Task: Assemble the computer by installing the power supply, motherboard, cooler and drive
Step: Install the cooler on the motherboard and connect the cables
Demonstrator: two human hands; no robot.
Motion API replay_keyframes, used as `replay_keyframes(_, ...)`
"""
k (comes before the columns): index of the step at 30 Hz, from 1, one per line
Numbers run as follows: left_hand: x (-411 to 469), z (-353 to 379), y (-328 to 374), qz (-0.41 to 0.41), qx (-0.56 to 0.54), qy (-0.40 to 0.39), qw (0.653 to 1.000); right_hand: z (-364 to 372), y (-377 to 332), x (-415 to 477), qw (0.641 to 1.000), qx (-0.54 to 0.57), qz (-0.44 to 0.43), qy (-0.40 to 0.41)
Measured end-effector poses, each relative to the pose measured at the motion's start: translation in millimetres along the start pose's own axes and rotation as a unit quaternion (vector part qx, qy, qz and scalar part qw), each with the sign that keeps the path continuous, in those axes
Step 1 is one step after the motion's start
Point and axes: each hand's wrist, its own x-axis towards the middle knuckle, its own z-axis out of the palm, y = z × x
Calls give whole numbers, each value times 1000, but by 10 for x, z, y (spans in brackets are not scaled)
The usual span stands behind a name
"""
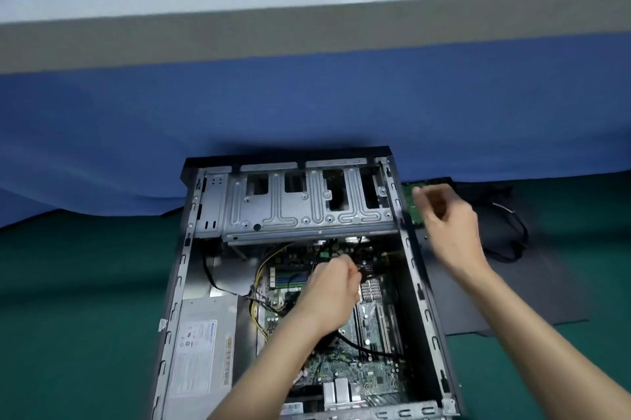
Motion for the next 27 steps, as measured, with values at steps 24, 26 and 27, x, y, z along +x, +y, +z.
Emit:
replay_keyframes(24,1264,484,-8,-53,117,-121,984,403,329,-10,992,96,49,-70)
replay_keyframes(26,1291,480,-13,-60,103,-147,982,399,329,-10,992,90,50,-70)
replay_keyframes(27,1299,477,-4,-62,100,-156,981,395,333,-7,992,88,51,-71)
